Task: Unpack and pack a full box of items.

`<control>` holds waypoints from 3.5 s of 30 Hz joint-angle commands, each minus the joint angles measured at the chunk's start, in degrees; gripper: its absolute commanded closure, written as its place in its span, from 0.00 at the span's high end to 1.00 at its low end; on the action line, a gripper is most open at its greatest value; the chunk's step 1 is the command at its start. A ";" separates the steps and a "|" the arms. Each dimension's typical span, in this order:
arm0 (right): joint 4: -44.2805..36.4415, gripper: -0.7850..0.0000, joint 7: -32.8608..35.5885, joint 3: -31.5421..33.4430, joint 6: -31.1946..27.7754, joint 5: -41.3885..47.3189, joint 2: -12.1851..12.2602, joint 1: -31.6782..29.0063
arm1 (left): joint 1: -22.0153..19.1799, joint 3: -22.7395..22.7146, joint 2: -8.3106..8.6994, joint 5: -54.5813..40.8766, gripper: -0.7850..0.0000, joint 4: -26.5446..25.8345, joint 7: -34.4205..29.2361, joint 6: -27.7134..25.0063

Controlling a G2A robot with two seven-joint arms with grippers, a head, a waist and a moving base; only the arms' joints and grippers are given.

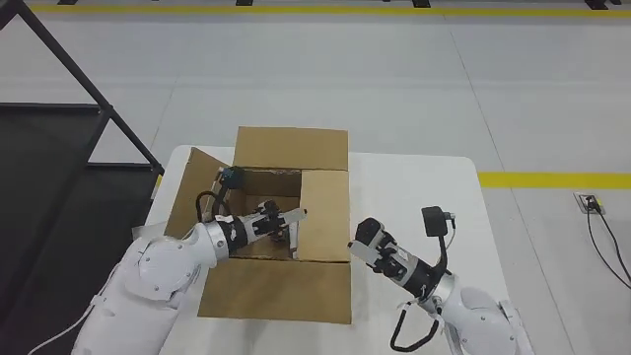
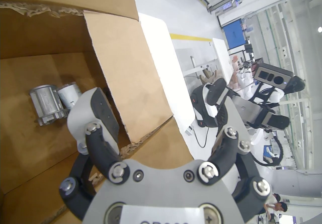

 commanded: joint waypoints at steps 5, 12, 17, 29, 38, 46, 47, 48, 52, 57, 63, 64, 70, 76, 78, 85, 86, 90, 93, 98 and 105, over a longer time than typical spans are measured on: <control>-2.72 1.00 -3.05 2.92 -3.05 0.47 0.85 -5.89 | -9.31 7.56 -2.07 -2.99 1.00 11.40 -3.83 -1.15; -5.29 1.00 -5.40 4.04 -3.87 -0.11 1.59 -9.90 | -15.99 13.27 -4.33 -4.57 1.00 22.68 -5.27 -3.18; -6.55 1.00 -6.68 4.15 -3.39 -0.31 2.01 -10.85 | -18.34 16.44 -5.59 -1.76 1.00 27.53 -2.94 -5.48; -7.99 1.00 -8.12 1.94 -0.84 -2.10 2.82 -10.11 | -20.31 18.15 -7.89 -9.26 1.00 33.97 -2.75 -13.00; -9.31 1.00 -7.90 0.27 0.51 -3.45 3.45 -8.83 | -18.68 14.72 -7.24 -12.02 1.00 32.25 -3.10 -17.25; -9.47 1.00 -7.54 0.14 0.99 -3.09 4.10 -7.49 | -15.95 11.95 -6.45 -13.76 1.00 23.27 -3.79 -15.64; -9.58 1.00 -7.56 0.35 0.92 -2.87 4.19 -7.65 | -15.74 11.77 -6.41 -14.25 1.00 22.06 -4.17 -15.15; -9.72 1.00 -7.49 0.70 0.82 -2.75 4.31 -7.88 | -15.58 11.64 -6.40 -14.62 1.00 20.95 -4.38 -14.68; -10.41 1.00 -5.87 2.06 0.68 -2.09 4.87 -9.39 | -15.46 12.23 -6.63 -14.10 1.00 17.68 -3.79 -13.45; -10.86 1.00 -5.72 3.72 -1.10 -0.50 5.46 -12.21 | -16.65 14.85 -7.61 -13.58 1.00 16.61 -2.58 -12.54; -10.06 1.00 -5.29 4.46 -4.86 1.82 6.11 -14.39 | -18.58 18.98 -9.54 -14.48 1.00 18.55 0.31 -12.85; -9.79 1.00 -4.99 4.66 -5.40 2.36 6.24 -14.55 | -18.88 19.62 -9.88 -14.64 1.00 19.00 0.94 -12.95; -8.83 1.00 -3.13 5.66 -6.64 5.47 6.98 -14.09 | -20.43 23.48 -12.13 -16.20 1.00 22.85 4.00 -13.16; -7.01 1.00 -0.74 4.21 -4.12 6.36 7.52 -10.52 | -21.59 26.63 -14.32 -17.88 1.00 26.95 5.27 -13.27; -6.59 1.00 -0.12 3.62 -3.77 6.48 7.67 -9.46 | -21.92 27.38 -14.87 -17.71 1.00 28.00 5.23 -13.47; -5.08 1.00 -1.04 3.53 5.37 2.42 8.12 -7.08 | -22.58 27.20 -15.83 -17.95 1.00 30.49 4.98 -14.61; -4.90 1.00 -1.27 3.36 6.55 1.70 8.17 -6.75 | -22.57 27.02 -15.87 -17.83 1.00 30.60 4.87 -14.77; -3.29 1.00 -1.84 2.92 9.01 1.59 8.34 -5.67 | -22.28 26.21 -15.93 -17.27 1.00 30.62 4.83 -15.12; -2.36 1.00 -2.09 2.53 10.38 1.41 8.47 -4.87 | -21.62 24.86 -15.70 -16.87 1.00 29.36 5.59 -15.50; -1.76 1.00 -1.48 2.64 12.31 0.93 8.83 -4.84 | -19.53 18.84 -13.81 -14.82 1.00 26.20 6.84 -16.33; 0.83 1.00 -1.09 3.10 13.26 2.31 9.29 -4.32 | -9.26 2.94 -9.07 -12.25 1.00 15.07 8.85 -17.14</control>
